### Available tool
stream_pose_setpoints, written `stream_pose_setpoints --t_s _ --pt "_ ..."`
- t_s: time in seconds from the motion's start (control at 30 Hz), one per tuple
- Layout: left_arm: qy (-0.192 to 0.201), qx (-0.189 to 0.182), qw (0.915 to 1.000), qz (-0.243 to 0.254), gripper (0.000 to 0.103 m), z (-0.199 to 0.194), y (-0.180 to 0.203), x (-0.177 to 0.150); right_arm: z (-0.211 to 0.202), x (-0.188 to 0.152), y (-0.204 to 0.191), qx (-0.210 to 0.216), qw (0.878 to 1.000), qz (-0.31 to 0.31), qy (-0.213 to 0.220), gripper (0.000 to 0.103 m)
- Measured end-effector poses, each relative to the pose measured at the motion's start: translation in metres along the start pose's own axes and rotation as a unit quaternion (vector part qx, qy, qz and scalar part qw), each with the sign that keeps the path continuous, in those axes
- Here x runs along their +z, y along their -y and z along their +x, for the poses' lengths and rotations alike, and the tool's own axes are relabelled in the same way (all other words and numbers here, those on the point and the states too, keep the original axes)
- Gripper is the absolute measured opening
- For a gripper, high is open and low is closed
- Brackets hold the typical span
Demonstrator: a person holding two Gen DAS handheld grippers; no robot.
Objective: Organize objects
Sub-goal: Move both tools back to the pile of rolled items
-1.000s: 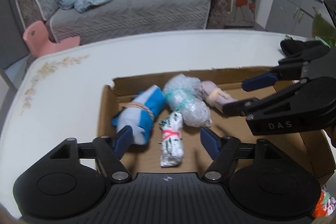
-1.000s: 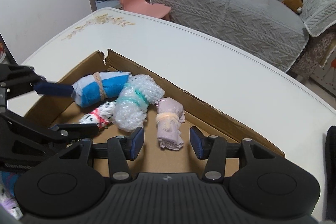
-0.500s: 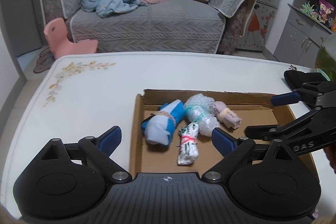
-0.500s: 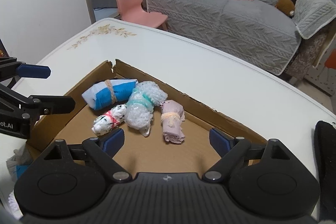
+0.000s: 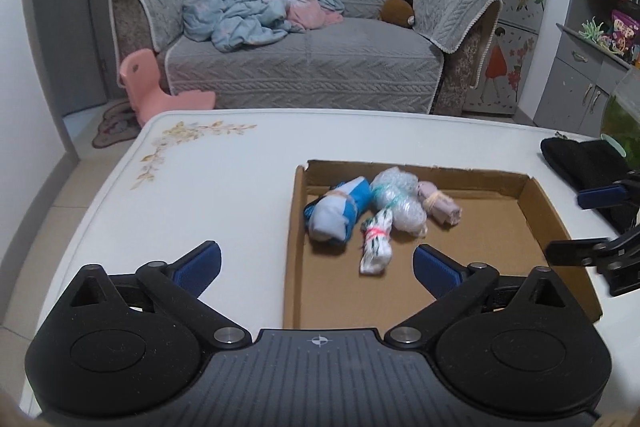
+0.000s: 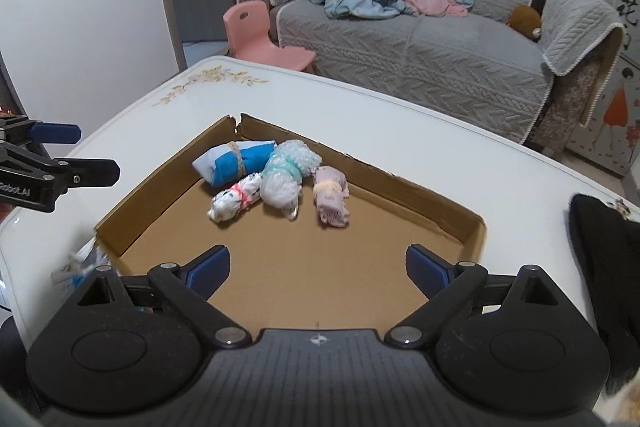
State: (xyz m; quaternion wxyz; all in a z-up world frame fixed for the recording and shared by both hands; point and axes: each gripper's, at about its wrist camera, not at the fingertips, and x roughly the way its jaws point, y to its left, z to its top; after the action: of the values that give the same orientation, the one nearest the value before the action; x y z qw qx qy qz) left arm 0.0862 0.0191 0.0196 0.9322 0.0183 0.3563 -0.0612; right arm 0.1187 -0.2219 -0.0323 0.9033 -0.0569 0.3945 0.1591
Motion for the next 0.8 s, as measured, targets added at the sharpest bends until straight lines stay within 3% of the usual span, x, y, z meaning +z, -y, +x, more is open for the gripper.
stream_pose_setpoints --t_s 0.4,0.63,0.8 --pt "0.020 0.019 0.9996 -0.012 0.102 -0.046 -0.023 -0.073 -0.056 -0.078 -0.013 0.007 0.999 0.021 0.046 0.102" --pt "0.022 0.045 0.9984 -0.027 0.102 -0.064 -0.041 -0.134 -0.066 -0.135 -0.015 -0.015 0.997 0.041 0.057 0.102" --pt "0.021 0.044 0.9987 -0.016 0.102 -0.060 -0.043 -0.168 -0.066 -0.161 -0.018 -0.022 0.996 0.048 0.073 0.102"
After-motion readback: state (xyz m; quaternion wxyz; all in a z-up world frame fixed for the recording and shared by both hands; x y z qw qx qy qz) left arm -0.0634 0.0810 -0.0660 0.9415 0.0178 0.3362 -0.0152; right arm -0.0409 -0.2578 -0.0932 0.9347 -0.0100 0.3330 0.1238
